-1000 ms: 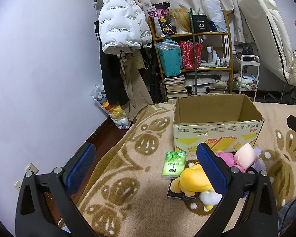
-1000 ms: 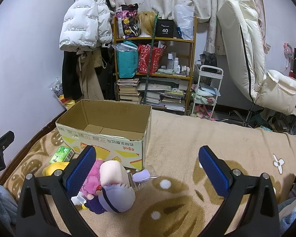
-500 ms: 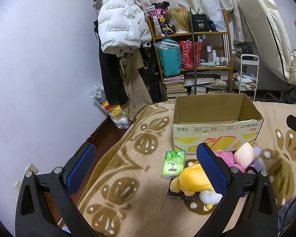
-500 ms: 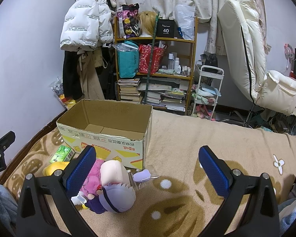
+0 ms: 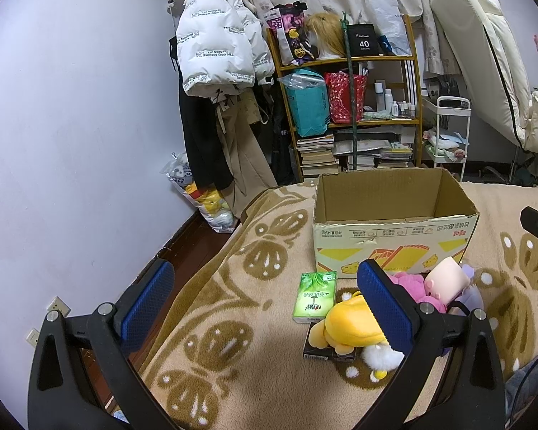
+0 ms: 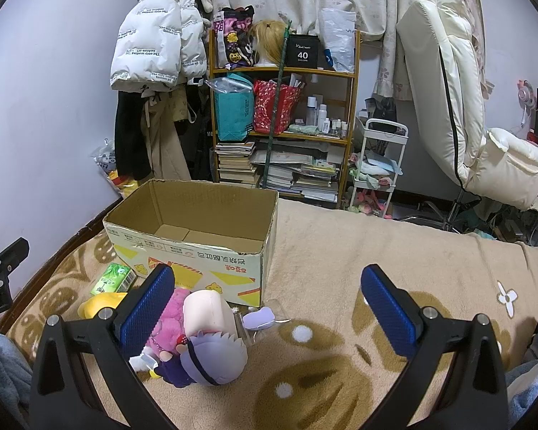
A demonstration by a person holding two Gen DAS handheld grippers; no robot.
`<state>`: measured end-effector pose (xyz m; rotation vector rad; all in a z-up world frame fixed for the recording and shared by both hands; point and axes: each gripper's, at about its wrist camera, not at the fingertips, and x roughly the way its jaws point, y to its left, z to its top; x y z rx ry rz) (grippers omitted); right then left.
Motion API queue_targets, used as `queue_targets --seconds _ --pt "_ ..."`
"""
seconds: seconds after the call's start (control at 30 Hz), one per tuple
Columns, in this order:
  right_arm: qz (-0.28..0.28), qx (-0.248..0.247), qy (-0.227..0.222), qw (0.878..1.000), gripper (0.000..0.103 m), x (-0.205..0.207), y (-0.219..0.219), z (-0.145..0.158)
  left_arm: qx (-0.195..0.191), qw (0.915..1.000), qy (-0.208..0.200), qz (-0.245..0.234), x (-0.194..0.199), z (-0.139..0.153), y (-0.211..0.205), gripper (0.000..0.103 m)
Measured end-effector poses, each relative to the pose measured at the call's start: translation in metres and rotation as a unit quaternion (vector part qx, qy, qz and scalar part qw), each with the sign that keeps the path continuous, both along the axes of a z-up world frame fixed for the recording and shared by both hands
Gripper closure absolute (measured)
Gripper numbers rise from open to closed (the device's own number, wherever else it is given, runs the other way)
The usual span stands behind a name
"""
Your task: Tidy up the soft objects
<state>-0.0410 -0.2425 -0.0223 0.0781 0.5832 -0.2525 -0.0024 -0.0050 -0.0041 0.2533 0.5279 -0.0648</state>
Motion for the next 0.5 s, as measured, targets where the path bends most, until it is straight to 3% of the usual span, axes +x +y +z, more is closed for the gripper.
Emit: queue_targets --seconds 0.5 --pt "0.0 0.0 0.001 1.0 0.0 0.0001 0.0002 -0.0001 0.002 1.0 0.0 0.0 0.0 -0.0002 -0.0007 0.002"
